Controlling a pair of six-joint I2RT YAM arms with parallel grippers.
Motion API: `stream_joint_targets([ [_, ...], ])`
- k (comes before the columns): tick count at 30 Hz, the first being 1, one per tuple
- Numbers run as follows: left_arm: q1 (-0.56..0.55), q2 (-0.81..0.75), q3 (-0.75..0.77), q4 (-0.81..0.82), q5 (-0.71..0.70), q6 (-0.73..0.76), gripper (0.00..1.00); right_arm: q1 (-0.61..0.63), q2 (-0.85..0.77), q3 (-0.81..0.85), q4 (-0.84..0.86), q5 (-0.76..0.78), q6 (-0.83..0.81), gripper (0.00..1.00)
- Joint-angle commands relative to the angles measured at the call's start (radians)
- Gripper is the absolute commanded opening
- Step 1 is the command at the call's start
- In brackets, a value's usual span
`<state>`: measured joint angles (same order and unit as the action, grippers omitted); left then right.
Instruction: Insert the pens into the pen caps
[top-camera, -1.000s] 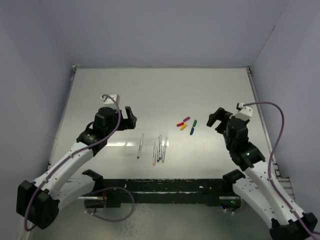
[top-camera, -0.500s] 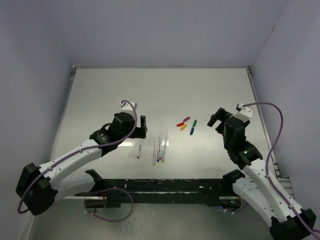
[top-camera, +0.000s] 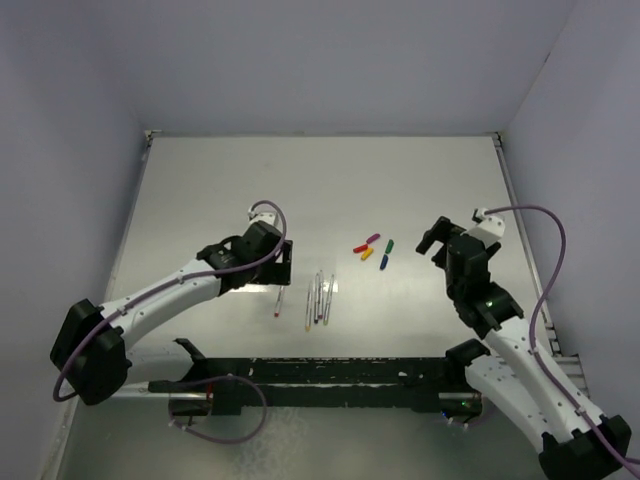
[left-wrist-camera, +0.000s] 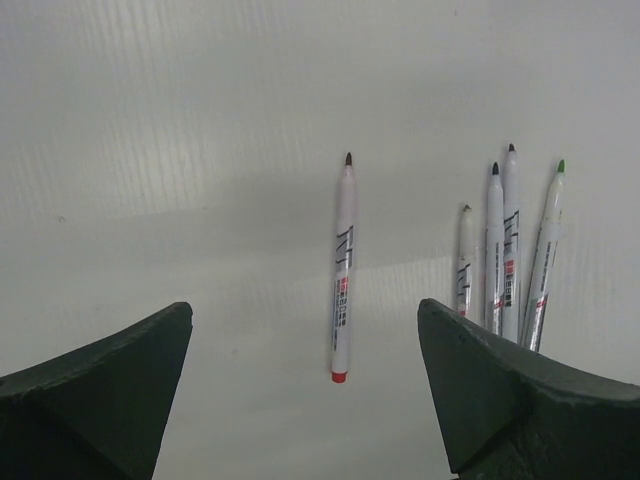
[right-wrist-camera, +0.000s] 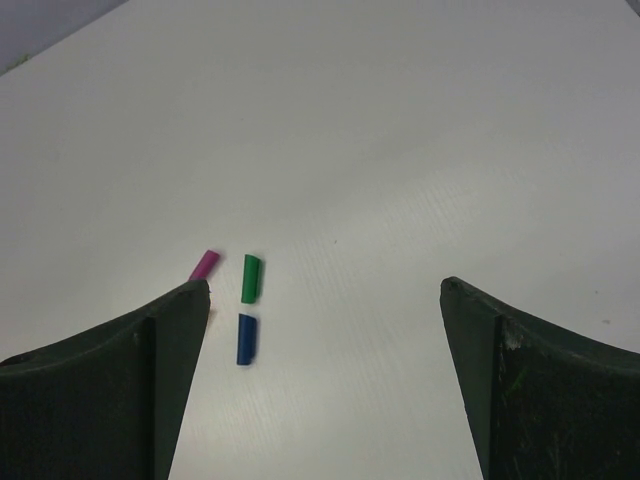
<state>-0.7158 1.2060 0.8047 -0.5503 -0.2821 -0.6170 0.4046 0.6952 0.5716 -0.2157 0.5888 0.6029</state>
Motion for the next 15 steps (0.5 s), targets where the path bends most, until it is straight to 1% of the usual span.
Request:
stream_joint_targets([
  [1, -0.002, 0.048, 0.070, -0.077, 0.045, -0.001, 0.97, -0.003, -0.075, -0.032, 0.066, 0.056, 0.025, 1.00],
  [3, -0.003, 0.072, 0.077, -0.096, 0.031, -0.004, 0.96, -0.003, -0.102, -0.051, 0.087, 0.014, 0.009, 1.00],
  [7, -0.003, 0.133, 0.107, -0.141, 0.035, -0.010, 0.85, -0.003, -0.097, -0.043, 0.062, -0.033, -0.012, 1.00],
  [11, -0.002, 0.170, 0.122, -0.167, 0.034, -0.034, 0.83, -0.003, -0.051, -0.007, 0.004, -0.041, -0.038, 1.00],
  [15, -0.003, 0.215, 0.142, -0.151, 0.076, -0.020, 0.80, -0.003, -0.018, 0.015, -0.033, -0.053, -0.056, 1.00],
])
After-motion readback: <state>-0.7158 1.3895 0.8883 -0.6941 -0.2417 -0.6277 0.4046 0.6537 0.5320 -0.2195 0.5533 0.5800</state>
